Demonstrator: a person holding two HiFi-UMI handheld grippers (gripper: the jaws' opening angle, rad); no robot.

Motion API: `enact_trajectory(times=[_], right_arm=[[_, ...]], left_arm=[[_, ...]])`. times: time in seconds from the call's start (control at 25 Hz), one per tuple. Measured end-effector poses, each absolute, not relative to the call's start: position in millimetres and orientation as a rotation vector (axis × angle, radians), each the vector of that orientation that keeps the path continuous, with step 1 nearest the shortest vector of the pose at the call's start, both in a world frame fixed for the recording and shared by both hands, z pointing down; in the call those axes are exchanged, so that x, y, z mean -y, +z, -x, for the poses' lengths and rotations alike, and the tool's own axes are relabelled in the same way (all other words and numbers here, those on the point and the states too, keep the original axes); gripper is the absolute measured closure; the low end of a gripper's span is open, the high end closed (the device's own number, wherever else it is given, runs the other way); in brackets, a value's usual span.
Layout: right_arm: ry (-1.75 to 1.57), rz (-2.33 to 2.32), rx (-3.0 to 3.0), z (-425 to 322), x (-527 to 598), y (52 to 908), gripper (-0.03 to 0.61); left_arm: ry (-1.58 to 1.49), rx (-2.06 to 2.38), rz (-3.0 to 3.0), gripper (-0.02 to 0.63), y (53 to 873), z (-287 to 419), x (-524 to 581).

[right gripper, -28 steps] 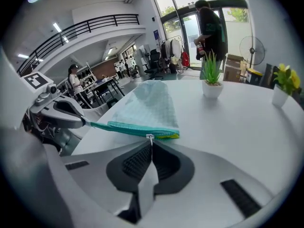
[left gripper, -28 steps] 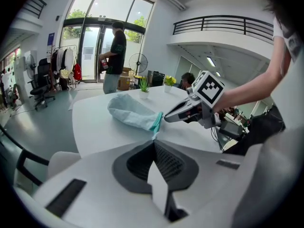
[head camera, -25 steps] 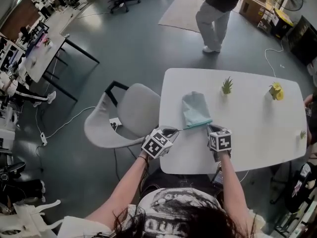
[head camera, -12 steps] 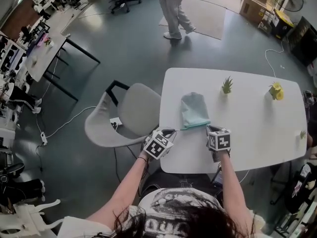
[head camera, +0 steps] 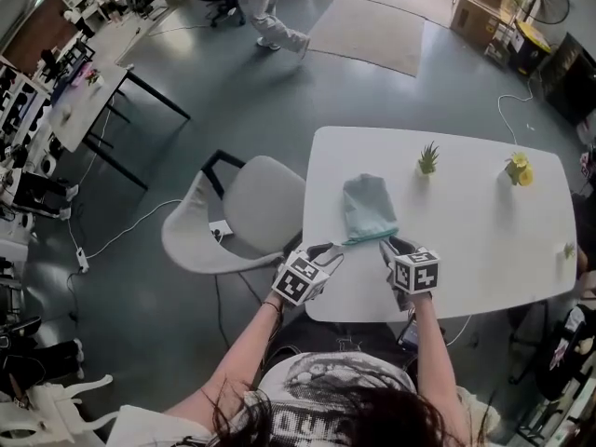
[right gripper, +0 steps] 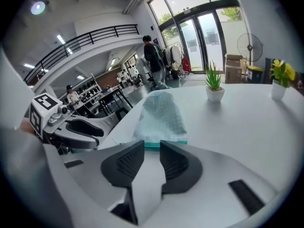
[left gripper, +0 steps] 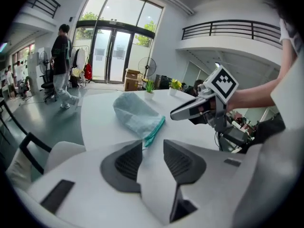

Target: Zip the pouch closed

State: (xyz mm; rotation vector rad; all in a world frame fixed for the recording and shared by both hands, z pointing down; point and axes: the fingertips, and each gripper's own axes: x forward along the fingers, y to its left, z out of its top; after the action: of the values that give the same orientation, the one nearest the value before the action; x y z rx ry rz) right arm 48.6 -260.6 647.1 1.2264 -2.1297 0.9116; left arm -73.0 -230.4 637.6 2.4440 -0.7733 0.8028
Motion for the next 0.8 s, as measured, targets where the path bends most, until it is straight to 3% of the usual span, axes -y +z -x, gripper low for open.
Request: enact_trajectory(times=[0.36, 0.8], right_arm=[[0.865, -1.281, 2.344, -13.9, 229.8, 578.7, 0.48], [0.819, -1.366, 2.412, 9.6, 183.3, 538.3, 0.48]], left_arm=[[0.517, 0.882, -2.479, 0.506, 582.0, 90.2, 217.8], [0.474, 0.837, -2.602, 0.528, 546.6, 112.2, 177.6]])
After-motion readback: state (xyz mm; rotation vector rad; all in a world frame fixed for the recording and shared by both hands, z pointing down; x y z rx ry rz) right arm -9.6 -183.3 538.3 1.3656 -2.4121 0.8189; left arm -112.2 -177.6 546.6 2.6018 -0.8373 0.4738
